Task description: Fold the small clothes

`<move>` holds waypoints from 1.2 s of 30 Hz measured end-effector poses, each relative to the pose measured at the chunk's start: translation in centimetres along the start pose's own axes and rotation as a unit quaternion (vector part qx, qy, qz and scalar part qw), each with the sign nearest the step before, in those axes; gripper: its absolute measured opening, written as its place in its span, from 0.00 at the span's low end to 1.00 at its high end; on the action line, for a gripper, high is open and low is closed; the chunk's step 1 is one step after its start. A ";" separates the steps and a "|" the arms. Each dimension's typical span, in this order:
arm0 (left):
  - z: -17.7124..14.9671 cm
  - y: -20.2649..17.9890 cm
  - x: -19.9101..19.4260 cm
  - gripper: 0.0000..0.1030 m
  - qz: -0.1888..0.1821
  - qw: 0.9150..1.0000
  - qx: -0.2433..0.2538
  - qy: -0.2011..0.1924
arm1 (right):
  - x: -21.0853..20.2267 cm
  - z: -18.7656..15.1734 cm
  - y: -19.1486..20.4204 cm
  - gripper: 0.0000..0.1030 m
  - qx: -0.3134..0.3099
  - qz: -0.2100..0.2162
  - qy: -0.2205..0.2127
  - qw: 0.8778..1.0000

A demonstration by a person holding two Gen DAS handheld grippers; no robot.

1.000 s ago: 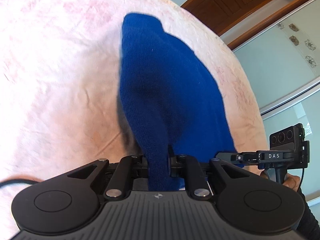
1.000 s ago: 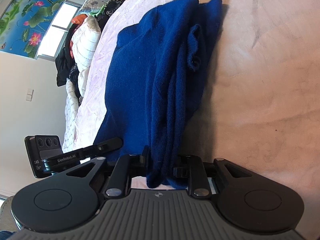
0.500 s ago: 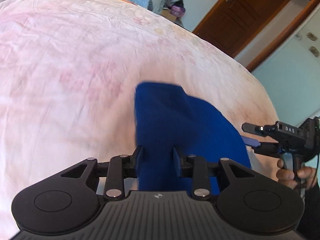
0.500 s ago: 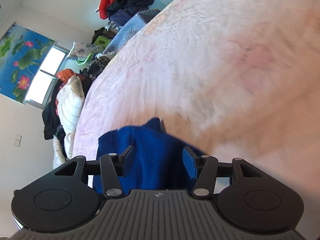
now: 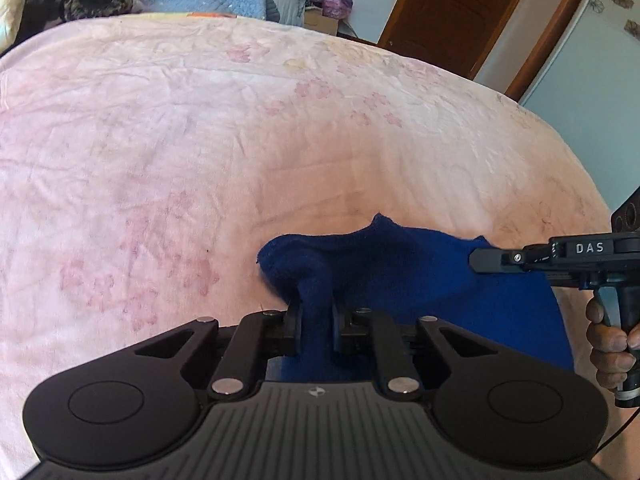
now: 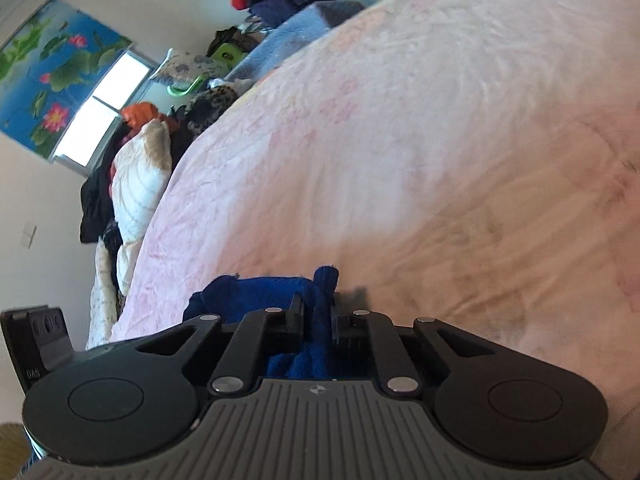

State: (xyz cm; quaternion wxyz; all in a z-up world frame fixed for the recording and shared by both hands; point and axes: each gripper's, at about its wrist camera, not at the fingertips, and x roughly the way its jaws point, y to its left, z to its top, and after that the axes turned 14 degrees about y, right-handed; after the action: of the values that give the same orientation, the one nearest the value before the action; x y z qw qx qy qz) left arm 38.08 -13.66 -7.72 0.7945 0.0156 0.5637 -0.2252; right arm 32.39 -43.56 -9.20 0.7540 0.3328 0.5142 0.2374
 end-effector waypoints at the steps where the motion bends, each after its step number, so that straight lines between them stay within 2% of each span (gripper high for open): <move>1: 0.1 -0.3 0.0 0.12 0.009 1.000 0.006 -0.002 | 0.4 -0.3 -0.4 0.11 0.004 0.004 -0.003 1.000; 3: 0.1 -0.3 -0.2 0.15 0.016 1.000 0.008 -0.005 | 0.4 -0.6 -0.4 0.14 0.012 0.008 -0.015 1.000; 4: -0.2 -0.3 -0.7 0.16 0.020 1.000 0.009 -0.011 | 0.1 -0.8 -0.2 0.29 0.012 0.008 -0.016 1.000; 8: -4.0 -0.5 -5.1 0.19 0.018 0.998 0.003 -0.052 | -3.3 -3.1 1.9 0.34 -0.002 -0.025 -0.062 0.998; 11: -8.0 -2.7 -7.7 0.29 0.000 0.995 0.045 -0.084 | -5.6 -6.1 4.8 0.36 -0.058 -0.021 -0.092 0.994; 12: -9.4 -3.8 -8.1 0.33 -0.005 0.994 0.061 -0.094 | -5.7 -7.0 5.6 0.37 -0.077 -0.014 -0.085 0.993; 13: -10.3 -4.8 -7.9 0.40 -0.010 0.993 0.078 -0.092 | -5.3 -7.7 6.3 0.43 -0.091 -0.008 -0.073 0.993; 14: -11.1 -5.8 -7.3 0.42 -0.015 0.992 0.096 -0.080 | -4.6 -8.1 6.9 0.50 -0.103 -0.011 -0.059 0.993; 15: -11.7 -6.5 -6.3 0.42 -0.014 0.992 0.105 -0.065 | -3.6 -8.5 7.5 0.51 -0.112 -0.021 -0.046 0.992; 16: -12.2 -6.9 -5.3 0.42 0.001 0.993 0.110 -0.050 | -2.5 -8.7 7.6 0.52 -0.112 -0.036 -0.032 0.993; 17: -12.7 -7.0 -4.3 0.42 0.014 0.993 0.114 -0.042 | -1.3 -8.9 7.3 0.43 -0.104 -0.057 -0.013 0.993; 18: -13.4 -7.0 -3.6 0.42 0.025 0.990 0.126 -0.056 | -0.4 -9.2 6.6 0.34 -0.100 -0.074 -0.005 0.992; 19: -14.0 -7.1 -3.3 0.43 0.033 0.987 0.141 -0.070 | -0.3 -9.6 6.1 0.14 -0.105 -0.082 -0.022 0.991; 20: -14.1 -7.4 -3.3 0.43 0.041 0.986 0.148 -0.073 | -0.4 -9.8 5.6 0.04 -0.094 -0.089 -0.031 0.991; 22: -13.9 -7.5 -3.9 0.42 0.042 0.989 0.128 -0.060 | -1.0 -9.9 4.9 0.04 -0.055 -0.078 -0.033 0.995; 24: -14.3 -7.3 -5.4 0.42 0.035 0.993 0.098 -0.063 | -1.8 -11.1 6.5 0.11 -0.061 -0.118 -0.038 0.990; 26: -16.0 -7.1 -7.3 0.46 0.026 0.993 0.084 -0.084 | -3.1 -14.0 9.0 0.36 -0.104 -0.153 -0.055 0.981; 27: -17.0 -7.0 -7.9 0.52 0.020 0.992 0.079 -0.092 | -3.6 -15.8 10.0 0.42 -0.124 -0.149 -0.063 0.979; 28: -18.3 -7.0 -8.2 0.59 0.012 0.993 0.075 -0.094 | -3.8 -17.8 10.5 0.54 -0.140 -0.127 -0.059 0.980; 29: -19.2 -7.0 -8.0 0.60 0.007 0.994 0.073 -0.087 | -3.6 -19.5 10.6 0.57 -0.145 -0.106 -0.047 0.983; 31: -20.9 -7.0 -6.3 0.59 0.011 0.996 0.072 -0.051 | -2.3 -22.4 10.3 0.57 -0.139 -0.099 -0.018 0.985; 32: -21.8 -7.0 -5.7 0.60 0.020 0.994 0.082 -0.064 | -1.4 -23.5 9.7 0.51 -0.136 -0.110 -0.007 0.985; 34: -22.9 -7.4 -5.6 0.60 0.043 0.990 0.107 -0.086 | -1.4 -25.2 8.6 0.46 -0.133 -0.098 -0.046 0.985; 36: -23.2 -7.6 -6.8 0.60 0.053 0.991 0.085 -0.086 | -2.9 -25.6 8.0 0.44 -0.077 -0.082 -0.055 0.992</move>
State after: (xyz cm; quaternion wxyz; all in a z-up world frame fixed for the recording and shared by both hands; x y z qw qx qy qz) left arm 12.88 -11.71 -8.31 0.8467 0.0935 0.4704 -0.2303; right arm 7.39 -33.66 -7.83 0.8212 0.2432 0.4779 0.1954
